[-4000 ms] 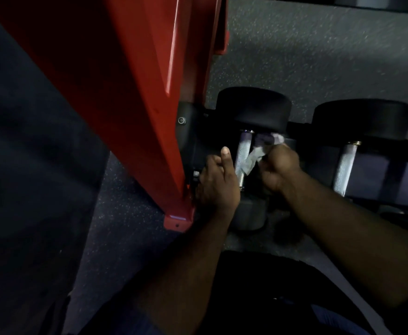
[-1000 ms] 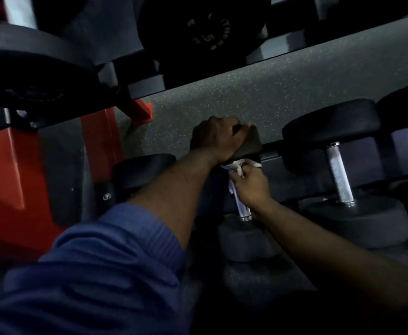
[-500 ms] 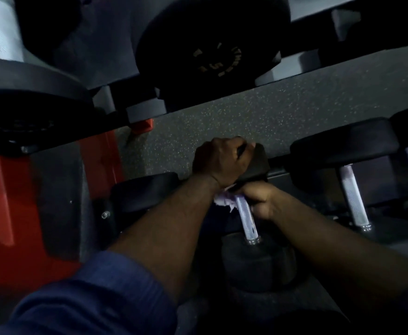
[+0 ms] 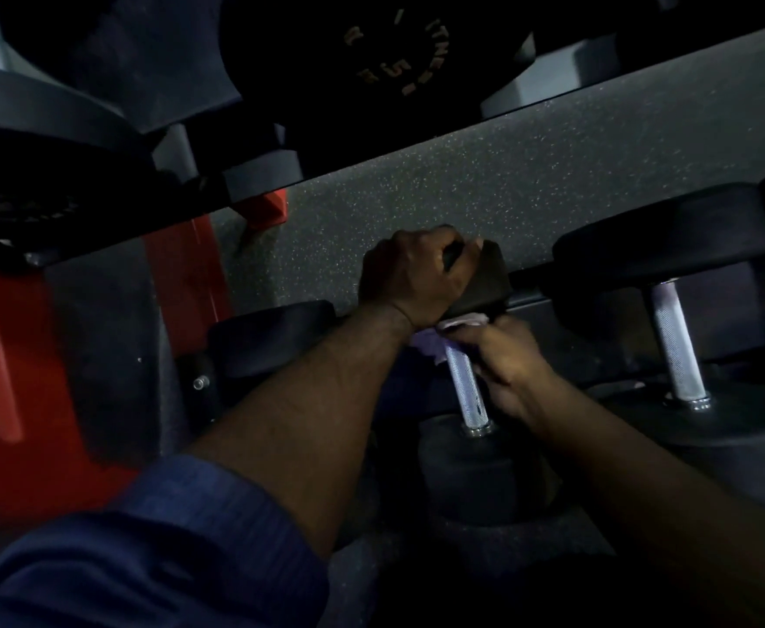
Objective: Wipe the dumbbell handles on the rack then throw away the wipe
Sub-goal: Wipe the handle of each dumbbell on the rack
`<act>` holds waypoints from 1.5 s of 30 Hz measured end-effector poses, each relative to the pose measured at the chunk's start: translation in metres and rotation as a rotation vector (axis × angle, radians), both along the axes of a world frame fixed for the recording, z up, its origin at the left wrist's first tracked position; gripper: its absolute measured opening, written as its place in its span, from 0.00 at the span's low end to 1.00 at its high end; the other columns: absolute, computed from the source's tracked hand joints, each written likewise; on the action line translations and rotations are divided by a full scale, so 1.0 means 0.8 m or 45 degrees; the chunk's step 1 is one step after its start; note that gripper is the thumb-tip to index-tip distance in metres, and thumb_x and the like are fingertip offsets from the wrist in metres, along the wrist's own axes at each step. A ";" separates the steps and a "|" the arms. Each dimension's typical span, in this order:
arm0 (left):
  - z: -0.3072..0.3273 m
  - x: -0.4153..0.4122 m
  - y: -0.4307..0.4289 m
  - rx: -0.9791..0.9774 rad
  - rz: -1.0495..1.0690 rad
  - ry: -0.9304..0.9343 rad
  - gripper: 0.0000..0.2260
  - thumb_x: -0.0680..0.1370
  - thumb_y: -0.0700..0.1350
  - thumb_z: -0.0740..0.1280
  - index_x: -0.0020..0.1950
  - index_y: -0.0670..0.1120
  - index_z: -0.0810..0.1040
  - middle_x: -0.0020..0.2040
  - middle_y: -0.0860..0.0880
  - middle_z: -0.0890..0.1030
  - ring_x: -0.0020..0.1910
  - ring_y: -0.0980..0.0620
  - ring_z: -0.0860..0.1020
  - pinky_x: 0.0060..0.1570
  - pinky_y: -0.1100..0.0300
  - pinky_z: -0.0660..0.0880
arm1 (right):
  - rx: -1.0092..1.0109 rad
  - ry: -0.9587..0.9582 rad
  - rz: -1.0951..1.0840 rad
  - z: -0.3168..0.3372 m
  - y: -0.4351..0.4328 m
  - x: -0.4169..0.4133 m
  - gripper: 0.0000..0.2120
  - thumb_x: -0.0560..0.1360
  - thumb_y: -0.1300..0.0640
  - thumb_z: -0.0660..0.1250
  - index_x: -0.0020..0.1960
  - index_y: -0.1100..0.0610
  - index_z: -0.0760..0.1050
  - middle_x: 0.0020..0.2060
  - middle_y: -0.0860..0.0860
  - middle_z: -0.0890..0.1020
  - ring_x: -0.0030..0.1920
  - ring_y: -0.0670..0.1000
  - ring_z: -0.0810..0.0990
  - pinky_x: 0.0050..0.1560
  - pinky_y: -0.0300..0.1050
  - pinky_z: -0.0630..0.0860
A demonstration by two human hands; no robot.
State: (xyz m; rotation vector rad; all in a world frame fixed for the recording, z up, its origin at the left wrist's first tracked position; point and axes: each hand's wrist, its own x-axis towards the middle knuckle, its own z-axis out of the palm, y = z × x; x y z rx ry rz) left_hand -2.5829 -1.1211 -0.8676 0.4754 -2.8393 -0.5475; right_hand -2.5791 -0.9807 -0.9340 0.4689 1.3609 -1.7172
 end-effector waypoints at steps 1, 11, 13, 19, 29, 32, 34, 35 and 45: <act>-0.001 0.000 0.000 -0.002 -0.004 0.006 0.21 0.79 0.66 0.60 0.49 0.54 0.85 0.46 0.50 0.87 0.44 0.44 0.84 0.43 0.56 0.78 | 0.003 0.024 -0.035 -0.001 0.009 0.000 0.14 0.68 0.71 0.74 0.53 0.69 0.80 0.43 0.64 0.86 0.43 0.61 0.86 0.42 0.51 0.83; 0.003 0.002 0.002 0.030 0.013 0.001 0.19 0.80 0.65 0.62 0.50 0.54 0.85 0.45 0.51 0.86 0.43 0.46 0.84 0.42 0.58 0.76 | 0.019 0.005 0.140 0.007 0.002 -0.016 0.23 0.64 0.72 0.78 0.57 0.73 0.78 0.48 0.66 0.85 0.47 0.66 0.86 0.45 0.57 0.84; 0.004 0.002 0.002 0.013 0.026 0.004 0.18 0.80 0.65 0.63 0.49 0.54 0.84 0.45 0.50 0.86 0.44 0.45 0.84 0.41 0.58 0.74 | 0.127 0.133 0.103 0.006 0.005 -0.008 0.26 0.56 0.66 0.84 0.52 0.68 0.82 0.45 0.63 0.86 0.46 0.63 0.87 0.47 0.60 0.84; 0.004 0.003 0.004 0.017 0.031 0.007 0.19 0.80 0.65 0.62 0.49 0.53 0.84 0.45 0.51 0.86 0.44 0.45 0.84 0.43 0.56 0.78 | -0.022 0.077 -0.102 0.005 0.034 -0.005 0.19 0.64 0.70 0.80 0.53 0.66 0.82 0.51 0.64 0.85 0.51 0.62 0.85 0.56 0.58 0.82; 0.001 0.000 0.002 0.033 0.070 0.003 0.21 0.78 0.68 0.60 0.49 0.55 0.85 0.45 0.50 0.87 0.45 0.45 0.85 0.44 0.54 0.80 | -0.247 -0.158 -0.155 0.017 0.075 -0.022 0.19 0.75 0.71 0.70 0.65 0.67 0.76 0.58 0.61 0.84 0.56 0.56 0.85 0.46 0.44 0.84; 0.001 0.000 0.002 0.038 0.064 0.008 0.21 0.78 0.68 0.61 0.49 0.55 0.85 0.45 0.51 0.87 0.45 0.46 0.85 0.44 0.55 0.79 | -0.387 -0.370 -0.334 0.015 0.078 -0.025 0.16 0.77 0.71 0.65 0.64 0.66 0.75 0.56 0.59 0.83 0.51 0.51 0.86 0.43 0.37 0.83; 0.000 0.000 0.003 0.036 0.060 0.008 0.21 0.78 0.68 0.60 0.49 0.55 0.85 0.45 0.51 0.87 0.44 0.46 0.84 0.43 0.55 0.79 | -0.266 -0.289 -0.385 0.012 0.065 -0.013 0.18 0.75 0.75 0.64 0.64 0.68 0.75 0.57 0.61 0.83 0.54 0.55 0.85 0.50 0.43 0.84; 0.000 -0.001 0.002 0.036 0.062 0.009 0.21 0.78 0.68 0.60 0.49 0.55 0.85 0.45 0.51 0.87 0.45 0.46 0.84 0.44 0.55 0.79 | -0.148 -0.164 -0.366 0.013 0.058 -0.005 0.19 0.73 0.76 0.65 0.63 0.68 0.76 0.56 0.61 0.83 0.55 0.58 0.85 0.53 0.47 0.83; -0.002 -0.001 0.002 0.032 0.057 0.033 0.22 0.77 0.69 0.59 0.49 0.56 0.86 0.44 0.51 0.87 0.44 0.46 0.84 0.42 0.56 0.79 | -0.114 0.532 0.260 0.010 0.044 0.037 0.17 0.80 0.51 0.65 0.43 0.66 0.71 0.39 0.54 0.74 0.44 0.51 0.71 0.50 0.51 0.68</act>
